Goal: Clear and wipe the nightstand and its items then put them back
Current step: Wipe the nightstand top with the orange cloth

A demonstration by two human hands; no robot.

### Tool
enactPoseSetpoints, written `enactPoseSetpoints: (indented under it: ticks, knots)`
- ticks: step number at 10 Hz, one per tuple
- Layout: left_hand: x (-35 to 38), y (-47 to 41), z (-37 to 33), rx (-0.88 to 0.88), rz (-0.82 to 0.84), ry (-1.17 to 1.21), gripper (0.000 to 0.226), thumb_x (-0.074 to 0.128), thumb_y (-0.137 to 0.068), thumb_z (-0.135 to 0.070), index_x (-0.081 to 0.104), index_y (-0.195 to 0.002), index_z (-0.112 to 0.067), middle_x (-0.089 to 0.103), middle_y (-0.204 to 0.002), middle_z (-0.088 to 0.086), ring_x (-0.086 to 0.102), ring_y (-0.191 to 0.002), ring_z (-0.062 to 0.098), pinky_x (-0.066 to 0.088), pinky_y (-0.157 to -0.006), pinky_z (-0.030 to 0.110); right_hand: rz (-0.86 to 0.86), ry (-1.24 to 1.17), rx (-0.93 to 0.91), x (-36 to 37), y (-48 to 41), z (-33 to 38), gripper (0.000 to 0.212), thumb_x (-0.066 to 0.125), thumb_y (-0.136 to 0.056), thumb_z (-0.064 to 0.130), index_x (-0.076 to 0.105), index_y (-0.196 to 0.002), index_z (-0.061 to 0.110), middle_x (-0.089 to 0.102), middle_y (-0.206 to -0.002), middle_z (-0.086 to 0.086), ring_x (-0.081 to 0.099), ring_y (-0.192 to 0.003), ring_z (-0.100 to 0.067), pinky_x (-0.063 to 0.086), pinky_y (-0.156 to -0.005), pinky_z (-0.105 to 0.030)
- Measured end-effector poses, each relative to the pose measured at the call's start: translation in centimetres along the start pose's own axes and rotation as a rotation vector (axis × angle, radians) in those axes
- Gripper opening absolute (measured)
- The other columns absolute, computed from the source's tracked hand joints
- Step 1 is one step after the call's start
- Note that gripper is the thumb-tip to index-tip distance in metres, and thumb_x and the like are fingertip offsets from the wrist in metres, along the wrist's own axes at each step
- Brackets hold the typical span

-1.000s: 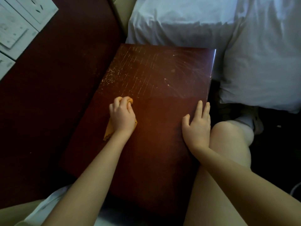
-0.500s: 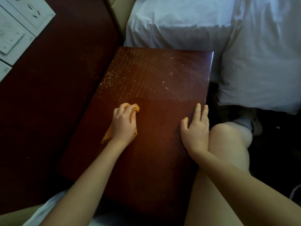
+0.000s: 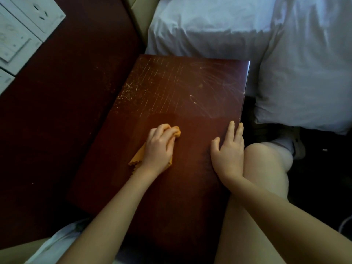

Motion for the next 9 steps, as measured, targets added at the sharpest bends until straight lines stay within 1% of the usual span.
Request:
enactPoseSetpoints:
  ticks: [1,2,3,4,5,6,7,8,9]
  knots:
    - [-1.8,0.3,3.9,-0.157,-0.078,-0.044,0.027,0.051,-0.092,-0.013,0.063,-0.116,-0.014,0.054,-0.121,0.008,0.045,-0.11,0.024,0.035,-0.086,0.026,-0.002,-0.008,0.003,0.0,-0.1,0.0,0.063,0.041,-0.095,0.026,0.012,-0.149,0.014,0.001,-0.157,-0.011,0.012,-0.141,-0.029,0.014,-0.112,-0.035]
    - [-2.8,-1.1,6.4,-0.329,-0.161,-0.046,0.026,0.047,-0.094,-0.013,0.062,-0.115,-0.014,0.051,-0.127,0.007,0.042,-0.114,0.024,0.03,-0.087,0.023,-0.007,-0.008,0.005,0.0,-0.1,0.0,0.063,0.042,-0.094,0.026,0.013,-0.149,0.014,0.002,-0.157,-0.011,0.013,-0.141,-0.029,0.014,-0.112,-0.036]
    - [-2.4,-3.1,6.0,-0.378,-0.184,-0.054,0.027,0.045,-0.095,-0.013,0.061,-0.116,-0.014,0.049,-0.129,0.006,0.041,-0.115,0.024,0.032,-0.09,0.025,-0.009,-0.006,0.006,0.0,-0.1,-0.1,0.063,0.042,-0.094,0.025,0.013,-0.149,0.014,0.002,-0.157,-0.011,0.013,-0.141,-0.029,0.015,-0.112,-0.036]
    - [-1.5,-3.9,4.2,-0.321,-0.162,-0.047,0.027,0.045,-0.095,-0.013,0.061,-0.116,-0.015,0.05,-0.128,0.006,0.041,-0.114,0.024,0.035,-0.09,0.028,-0.005,-0.009,0.006,0.0,0.0,0.0,0.063,0.042,-0.094,0.026,0.013,-0.149,0.014,0.002,-0.157,-0.011,0.012,-0.141,-0.029,0.014,-0.112,-0.036]
    - [-0.6,-2.9,2.0,-0.168,-0.085,-0.022,0.027,0.048,-0.094,-0.012,0.062,-0.116,-0.014,0.052,-0.124,0.007,0.042,-0.112,0.025,0.036,-0.09,0.03,0.0,-0.01,0.007,0.0,0.0,-0.1,0.063,0.042,-0.095,0.026,0.013,-0.149,0.015,0.002,-0.157,-0.01,0.012,-0.141,-0.029,0.015,-0.112,-0.036]
    - [-0.6,-1.2,1.6,-0.044,-0.012,-0.001,0.027,0.052,-0.092,-0.011,0.062,-0.117,-0.013,0.055,-0.119,0.008,0.045,-0.109,0.024,0.036,-0.088,0.027,0.0,-0.01,0.007,0.0,-0.1,-0.1,0.063,0.042,-0.095,0.026,0.012,-0.149,0.015,0.002,-0.157,-0.01,0.012,-0.141,-0.028,0.015,-0.112,-0.036]
    - [-1.5,-0.5,3.2,-0.025,0.004,-0.019,0.028,0.055,-0.09,-0.01,0.063,-0.116,-0.014,0.056,-0.116,0.008,0.046,-0.107,0.023,0.034,-0.086,0.026,0.001,-0.018,0.004,0.0,0.0,-0.1,0.063,0.042,-0.095,0.026,0.012,-0.149,0.015,0.002,-0.157,-0.01,0.012,-0.141,-0.028,0.014,-0.112,-0.035]
    - [-2.4,-1.3,5.8,-0.178,-0.06,-0.041,0.027,0.05,-0.093,-0.013,0.062,-0.117,-0.015,0.052,-0.123,0.007,0.042,-0.112,0.022,0.031,-0.088,0.024,-0.001,-0.018,0.005,0.0,0.0,-0.2,0.063,0.042,-0.095,0.027,0.012,-0.149,0.015,0.001,-0.157,-0.008,0.012,-0.141,-0.027,0.015,-0.112,-0.034]
    - [-2.6,-2.6,6.6,-0.332,-0.144,-0.044,0.026,0.046,-0.094,-0.014,0.062,-0.115,-0.015,0.05,-0.128,0.006,0.04,-0.116,0.023,0.027,-0.088,0.022,-0.002,-0.015,0.009,0.0,-0.1,-0.2,0.063,0.042,-0.094,0.027,0.012,-0.149,0.015,0.001,-0.157,-0.008,0.012,-0.141,-0.027,0.015,-0.112,-0.035]
Point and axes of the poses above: each hand's wrist, its own y-axis away from the middle knuckle, its own x-axis out of the palm, z = x × y, the point moved 10 cm from there along -y, towards the middle knuckle
